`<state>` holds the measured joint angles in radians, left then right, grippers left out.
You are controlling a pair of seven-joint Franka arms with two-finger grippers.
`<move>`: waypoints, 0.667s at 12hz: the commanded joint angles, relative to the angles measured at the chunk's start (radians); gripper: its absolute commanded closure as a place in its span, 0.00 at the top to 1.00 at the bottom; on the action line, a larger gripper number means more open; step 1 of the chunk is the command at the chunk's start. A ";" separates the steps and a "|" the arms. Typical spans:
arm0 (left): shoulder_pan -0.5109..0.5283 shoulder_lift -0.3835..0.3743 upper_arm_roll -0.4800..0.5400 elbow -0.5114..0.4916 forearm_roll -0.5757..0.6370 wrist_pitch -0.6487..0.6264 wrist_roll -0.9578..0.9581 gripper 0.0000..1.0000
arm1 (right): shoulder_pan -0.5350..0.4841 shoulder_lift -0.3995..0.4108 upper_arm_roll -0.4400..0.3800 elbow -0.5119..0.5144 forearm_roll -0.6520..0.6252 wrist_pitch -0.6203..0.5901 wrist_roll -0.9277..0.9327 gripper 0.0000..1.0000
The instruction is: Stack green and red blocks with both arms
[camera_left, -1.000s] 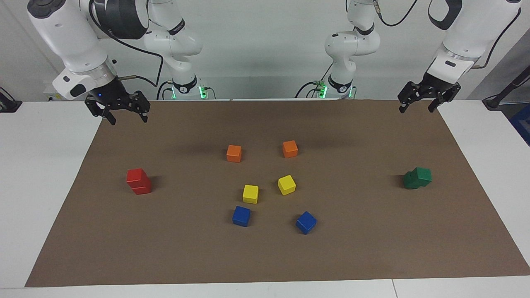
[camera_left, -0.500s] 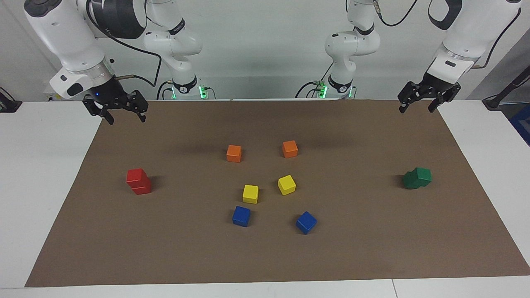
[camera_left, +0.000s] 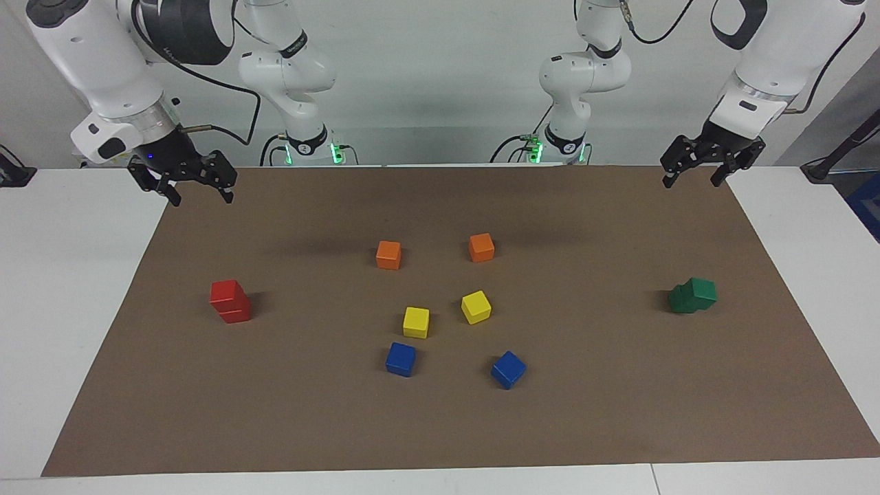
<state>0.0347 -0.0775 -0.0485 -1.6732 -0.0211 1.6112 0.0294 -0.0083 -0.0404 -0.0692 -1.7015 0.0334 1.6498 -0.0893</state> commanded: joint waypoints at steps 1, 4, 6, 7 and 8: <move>-0.009 -0.015 0.004 -0.005 0.018 0.003 0.011 1.00 | -0.010 -0.012 0.017 -0.007 -0.004 -0.011 0.010 1.00; -0.007 -0.015 0.004 -0.005 0.018 0.003 0.011 1.00 | -0.007 -0.012 0.017 -0.007 -0.042 -0.010 0.011 1.00; -0.007 -0.015 0.004 -0.003 0.018 0.004 0.011 1.00 | -0.013 -0.010 0.017 -0.007 -0.049 -0.005 0.008 1.00; -0.009 -0.015 0.004 -0.005 0.018 0.003 0.011 1.00 | -0.019 -0.010 0.017 -0.004 -0.049 -0.004 0.006 1.00; -0.007 -0.015 0.004 -0.005 0.018 0.003 0.011 1.00 | -0.021 -0.010 0.017 -0.004 -0.049 0.002 0.009 1.00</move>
<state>0.0346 -0.0775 -0.0488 -1.6732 -0.0211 1.6112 0.0295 -0.0111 -0.0404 -0.0623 -1.7017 -0.0024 1.6498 -0.0893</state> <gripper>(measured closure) 0.000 0.000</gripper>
